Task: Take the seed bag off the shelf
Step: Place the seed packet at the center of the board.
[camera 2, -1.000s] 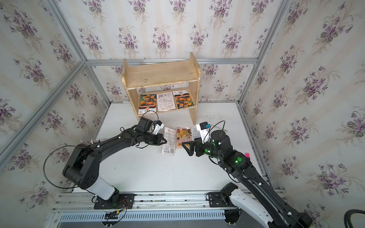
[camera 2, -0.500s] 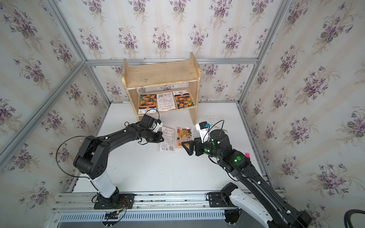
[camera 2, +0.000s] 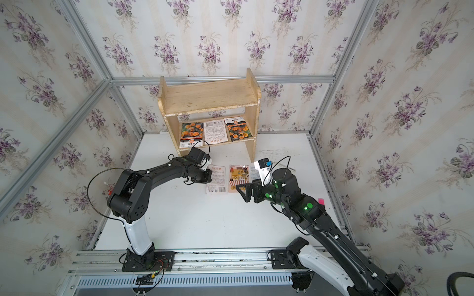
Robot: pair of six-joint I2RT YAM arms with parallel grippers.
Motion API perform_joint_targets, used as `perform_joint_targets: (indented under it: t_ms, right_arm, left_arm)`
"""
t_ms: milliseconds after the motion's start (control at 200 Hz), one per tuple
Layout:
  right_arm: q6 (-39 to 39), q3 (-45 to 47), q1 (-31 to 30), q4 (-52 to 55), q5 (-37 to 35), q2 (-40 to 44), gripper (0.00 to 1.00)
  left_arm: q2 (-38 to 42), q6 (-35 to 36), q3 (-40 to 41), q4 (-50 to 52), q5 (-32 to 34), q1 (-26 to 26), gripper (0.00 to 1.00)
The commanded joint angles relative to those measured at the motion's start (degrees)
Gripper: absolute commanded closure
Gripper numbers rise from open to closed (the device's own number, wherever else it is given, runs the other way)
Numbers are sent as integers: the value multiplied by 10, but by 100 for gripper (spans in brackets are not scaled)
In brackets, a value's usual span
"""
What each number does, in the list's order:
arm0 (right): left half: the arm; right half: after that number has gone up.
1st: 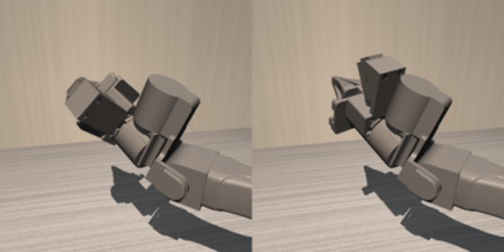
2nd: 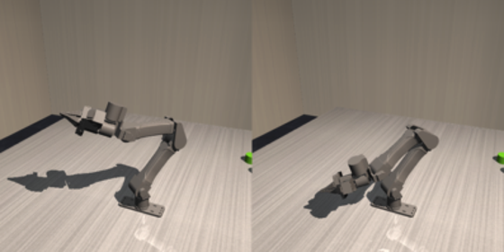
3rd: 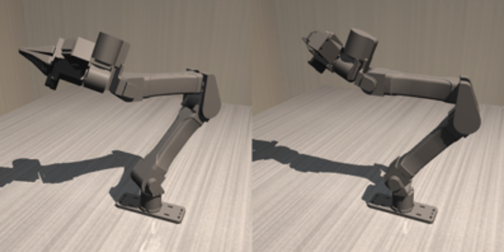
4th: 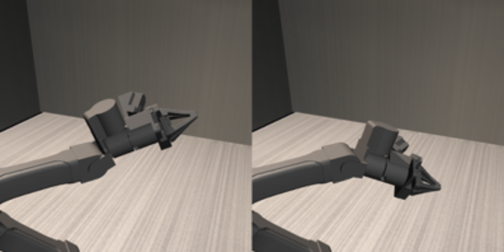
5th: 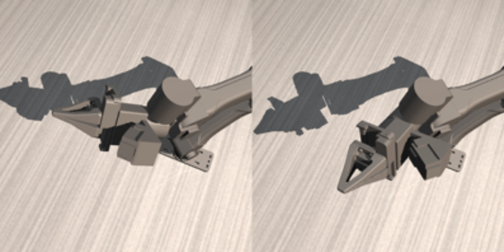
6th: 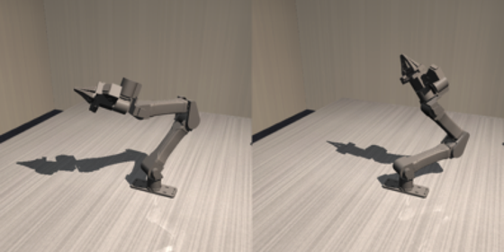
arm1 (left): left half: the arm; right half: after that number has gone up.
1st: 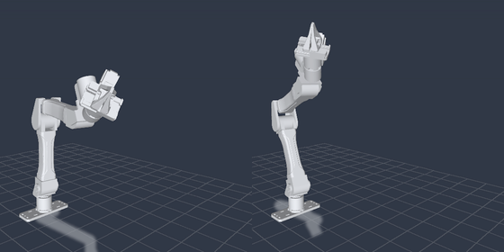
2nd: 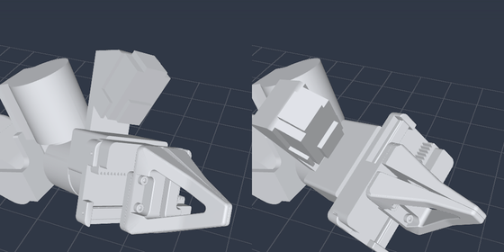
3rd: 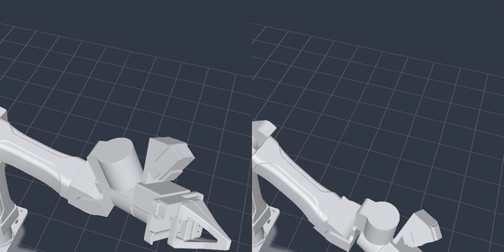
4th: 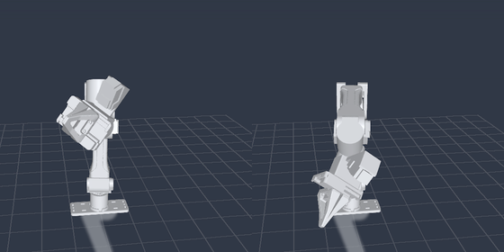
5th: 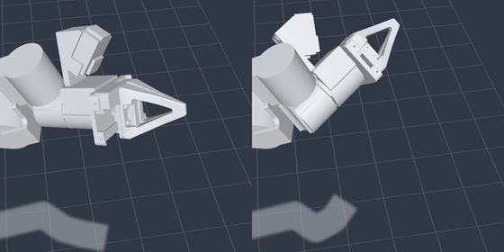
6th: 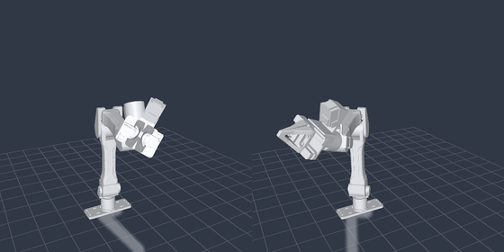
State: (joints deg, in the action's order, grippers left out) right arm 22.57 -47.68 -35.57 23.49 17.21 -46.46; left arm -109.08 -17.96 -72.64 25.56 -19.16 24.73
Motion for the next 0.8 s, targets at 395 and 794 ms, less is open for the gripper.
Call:
perform_joint_targets:
  t_ms: [395, 794]
  right_arm:
    - [-2, 2, 0, 1, -6, 5, 0]
    - [1, 9, 0, -8, -5, 9, 0]
  left_arm:
    - [-6, 11, -17, 33, 46, 0, 75]
    - [43, 2, -10, 66, 79, 0, 47]
